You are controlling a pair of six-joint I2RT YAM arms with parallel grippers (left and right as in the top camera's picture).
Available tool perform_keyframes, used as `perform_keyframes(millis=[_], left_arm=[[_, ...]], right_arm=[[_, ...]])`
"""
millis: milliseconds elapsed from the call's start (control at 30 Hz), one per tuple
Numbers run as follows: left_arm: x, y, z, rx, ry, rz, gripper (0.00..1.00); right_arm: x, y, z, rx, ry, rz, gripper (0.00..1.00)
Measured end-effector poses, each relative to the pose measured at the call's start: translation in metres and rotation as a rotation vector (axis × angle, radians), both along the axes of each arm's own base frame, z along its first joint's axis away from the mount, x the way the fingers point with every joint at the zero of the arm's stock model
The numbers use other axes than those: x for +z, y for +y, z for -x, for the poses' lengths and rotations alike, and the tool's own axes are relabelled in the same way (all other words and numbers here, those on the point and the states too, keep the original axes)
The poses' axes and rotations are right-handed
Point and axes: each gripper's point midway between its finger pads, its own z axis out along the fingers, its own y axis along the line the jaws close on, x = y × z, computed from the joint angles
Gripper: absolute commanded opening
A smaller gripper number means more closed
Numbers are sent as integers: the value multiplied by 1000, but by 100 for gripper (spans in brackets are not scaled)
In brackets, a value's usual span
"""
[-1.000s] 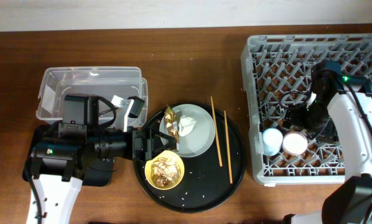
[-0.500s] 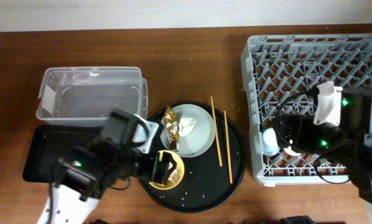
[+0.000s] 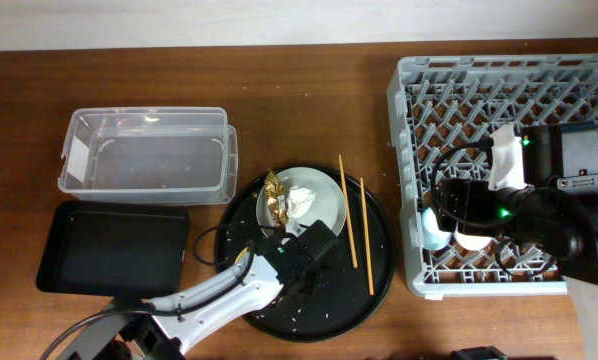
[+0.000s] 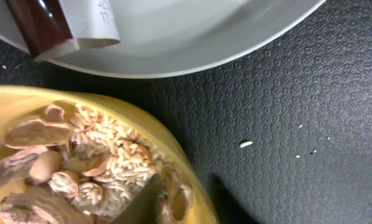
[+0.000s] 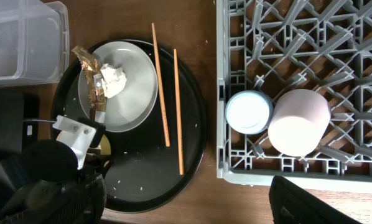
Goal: Sort waste into correct bins and load items into the dishwasher rack
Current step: 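Grasp the yellow bowl with the left gripper and lift it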
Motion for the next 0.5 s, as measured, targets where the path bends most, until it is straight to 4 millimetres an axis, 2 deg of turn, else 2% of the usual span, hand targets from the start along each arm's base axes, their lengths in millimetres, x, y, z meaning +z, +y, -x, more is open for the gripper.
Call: perform_keyframes(millis=[200,267,300,333,400,500], left_arm=[[11,5,-3,13,-18,-27,0],[43,-2,-3,20,-44,52,0],[69,-5,-8,36,-82,124,0],[94,4,-12,76,-117,183,1],[131,50,-20,206,-157,261,0],[152,103,-33,346,-177,361,1]], right_arm=[[0,0,0,0,0,0,83],[0,0,0,0,0,0,84],[0,0,0,0,0,0,83],[0,0,0,0,0,0,83],[0,0,0,0,0,0,84],[0,0,0,0,0,0,83]])
